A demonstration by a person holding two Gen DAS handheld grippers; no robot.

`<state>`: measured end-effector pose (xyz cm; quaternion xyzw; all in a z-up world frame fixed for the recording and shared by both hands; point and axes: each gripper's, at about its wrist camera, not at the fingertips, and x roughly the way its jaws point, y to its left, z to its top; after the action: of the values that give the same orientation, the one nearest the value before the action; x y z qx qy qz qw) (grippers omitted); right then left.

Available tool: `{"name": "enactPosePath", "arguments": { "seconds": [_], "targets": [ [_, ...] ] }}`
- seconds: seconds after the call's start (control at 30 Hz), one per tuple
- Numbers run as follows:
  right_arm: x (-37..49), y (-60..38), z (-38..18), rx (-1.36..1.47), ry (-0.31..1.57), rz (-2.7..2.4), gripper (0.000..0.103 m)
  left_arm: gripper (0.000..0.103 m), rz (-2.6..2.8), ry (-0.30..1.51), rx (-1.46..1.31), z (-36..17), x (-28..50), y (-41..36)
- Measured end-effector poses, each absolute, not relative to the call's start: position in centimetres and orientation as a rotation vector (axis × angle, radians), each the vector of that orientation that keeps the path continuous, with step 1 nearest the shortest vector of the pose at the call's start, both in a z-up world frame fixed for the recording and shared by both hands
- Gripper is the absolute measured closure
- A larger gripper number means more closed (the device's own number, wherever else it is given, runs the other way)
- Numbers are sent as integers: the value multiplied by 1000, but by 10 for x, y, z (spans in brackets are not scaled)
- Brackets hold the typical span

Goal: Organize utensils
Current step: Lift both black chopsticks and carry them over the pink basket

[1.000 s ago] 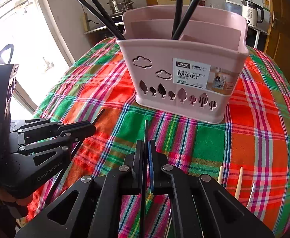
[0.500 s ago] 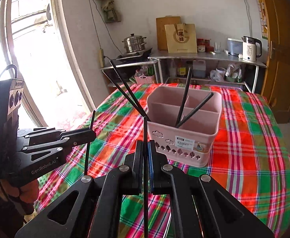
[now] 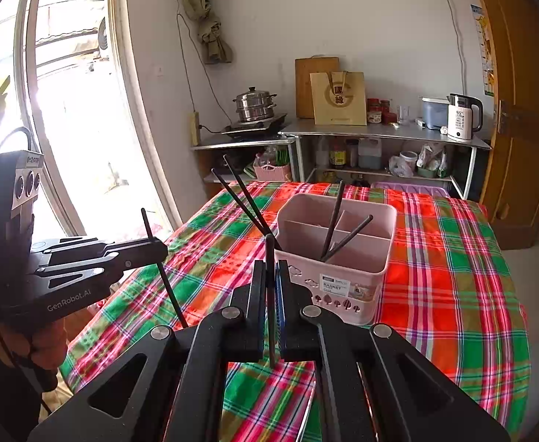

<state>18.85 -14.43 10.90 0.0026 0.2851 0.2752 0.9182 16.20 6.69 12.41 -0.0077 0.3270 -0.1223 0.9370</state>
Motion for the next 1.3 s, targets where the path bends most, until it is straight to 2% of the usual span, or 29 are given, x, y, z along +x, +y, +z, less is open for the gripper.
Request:
{"name": "enactPosePath", "arguments": {
  "seconds": [0.6,1.3],
  "targets": [
    [176,-150,117,-20,558,574,99,99,-276,668,-32,138,143,76],
    [213,-171,186,60,381,560,99,99,-322,504,-96,219,202,65]
  ]
}}
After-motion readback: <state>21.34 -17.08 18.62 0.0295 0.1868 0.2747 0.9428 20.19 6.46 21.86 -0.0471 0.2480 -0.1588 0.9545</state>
